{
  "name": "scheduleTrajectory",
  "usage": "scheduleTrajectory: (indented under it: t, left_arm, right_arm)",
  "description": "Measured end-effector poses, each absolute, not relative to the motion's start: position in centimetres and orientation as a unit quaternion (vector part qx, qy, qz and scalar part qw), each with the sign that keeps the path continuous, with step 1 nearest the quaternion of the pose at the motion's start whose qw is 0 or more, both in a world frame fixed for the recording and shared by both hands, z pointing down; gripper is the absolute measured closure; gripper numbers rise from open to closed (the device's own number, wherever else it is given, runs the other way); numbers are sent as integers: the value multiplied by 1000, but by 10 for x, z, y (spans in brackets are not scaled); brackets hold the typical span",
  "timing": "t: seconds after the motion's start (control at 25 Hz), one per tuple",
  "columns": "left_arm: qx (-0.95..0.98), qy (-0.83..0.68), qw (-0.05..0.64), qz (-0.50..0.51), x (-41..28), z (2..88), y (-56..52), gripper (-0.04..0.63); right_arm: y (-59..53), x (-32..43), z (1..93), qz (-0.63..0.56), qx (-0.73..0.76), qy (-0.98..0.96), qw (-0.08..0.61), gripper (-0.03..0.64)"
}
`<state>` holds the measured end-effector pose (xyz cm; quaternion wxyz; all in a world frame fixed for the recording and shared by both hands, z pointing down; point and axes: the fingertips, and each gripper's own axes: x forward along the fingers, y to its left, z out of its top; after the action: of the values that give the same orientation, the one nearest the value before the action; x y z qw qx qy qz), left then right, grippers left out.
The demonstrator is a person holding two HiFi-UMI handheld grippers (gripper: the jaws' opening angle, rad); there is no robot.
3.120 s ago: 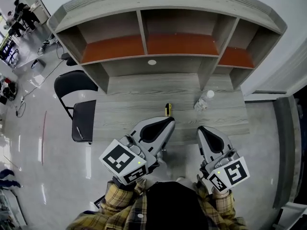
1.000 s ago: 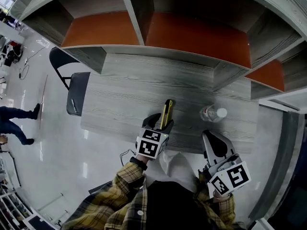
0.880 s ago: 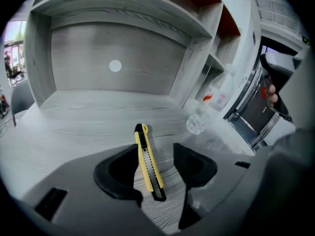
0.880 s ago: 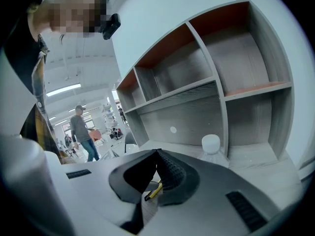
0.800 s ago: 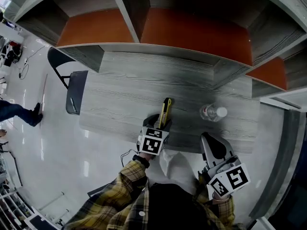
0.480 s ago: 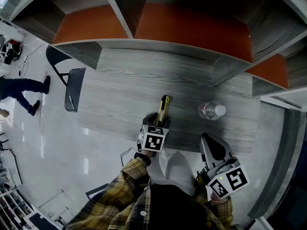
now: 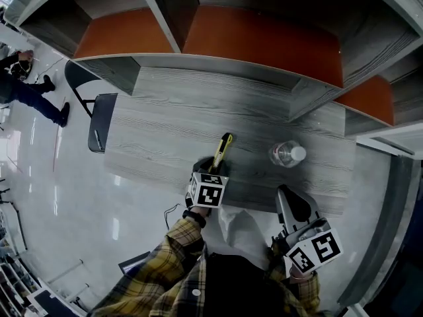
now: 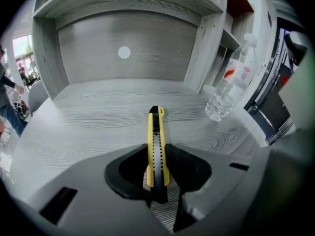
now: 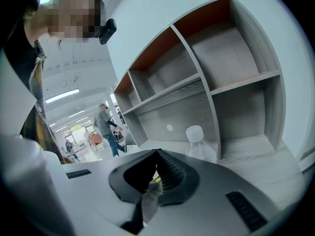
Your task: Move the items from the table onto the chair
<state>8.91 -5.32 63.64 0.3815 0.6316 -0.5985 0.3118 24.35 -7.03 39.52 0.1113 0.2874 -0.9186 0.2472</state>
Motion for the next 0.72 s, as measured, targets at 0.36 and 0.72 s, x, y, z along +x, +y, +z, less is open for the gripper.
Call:
scheduleTrajectory:
  t: [0.36, 0.72]
  left_arm:
    - [635, -619, 383, 259, 79, 604, -61, 479]
    - [616, -680, 360, 170, 20, 538, -52, 479]
  right_arm:
    - [-75, 241, 387, 233, 261, -931, 106, 598]
    - [-67, 192, 373, 211, 192, -953, 103, 600]
